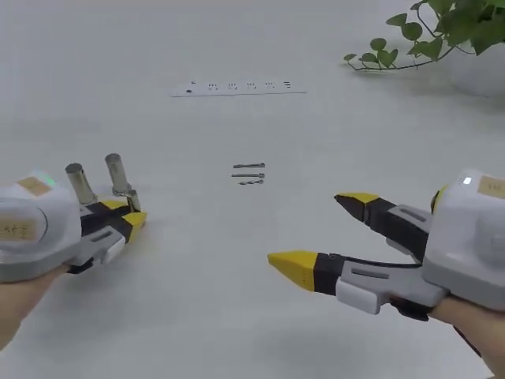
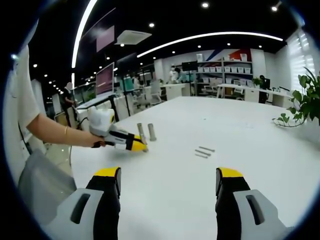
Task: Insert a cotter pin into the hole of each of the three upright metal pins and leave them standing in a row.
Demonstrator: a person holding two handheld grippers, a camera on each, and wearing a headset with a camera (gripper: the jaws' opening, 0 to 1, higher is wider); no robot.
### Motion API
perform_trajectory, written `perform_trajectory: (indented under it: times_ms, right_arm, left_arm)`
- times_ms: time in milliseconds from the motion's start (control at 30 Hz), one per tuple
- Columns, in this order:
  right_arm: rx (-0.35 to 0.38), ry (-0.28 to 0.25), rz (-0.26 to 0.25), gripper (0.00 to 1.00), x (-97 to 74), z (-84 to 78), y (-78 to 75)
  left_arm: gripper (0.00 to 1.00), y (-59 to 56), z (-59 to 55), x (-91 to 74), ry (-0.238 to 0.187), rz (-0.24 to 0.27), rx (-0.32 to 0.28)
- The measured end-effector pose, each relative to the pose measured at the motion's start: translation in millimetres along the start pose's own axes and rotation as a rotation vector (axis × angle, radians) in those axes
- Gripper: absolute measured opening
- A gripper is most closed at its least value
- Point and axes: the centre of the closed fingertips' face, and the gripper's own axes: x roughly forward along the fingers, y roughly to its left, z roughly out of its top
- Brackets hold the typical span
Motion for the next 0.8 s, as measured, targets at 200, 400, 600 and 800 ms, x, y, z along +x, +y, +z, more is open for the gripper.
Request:
perform_trajectory:
  times_ms: [200, 400, 600, 800]
  right_arm:
    - [-0.001, 0.001, 0.002, 0.79, 0.1, -0.2, 0.4]
    - [-0.001, -0.001, 0.004, 0.79, 0.0, 0.3, 0.2]
    - [-0.002, -0.003, 0.007, 0.79, -0.4, 1.9, 0.4]
    - [0.000, -0.003, 0.008, 0.79, -1.0, 1.1, 0.5]
  left_arm:
    - [0.07, -10.3, -0.1, 0.1, -0.002, -0.033, 0.028]
    - [0.07, -19.3, -0.3, -0.9, -0.005, -0.053, 0.018]
    - [0.07, -30.8, -1.0, -1.9, -0.012, -0.072, 0.023]
    - [0.07, -35.9, -4.9, -1.0, 0.008, -0.081, 0.032]
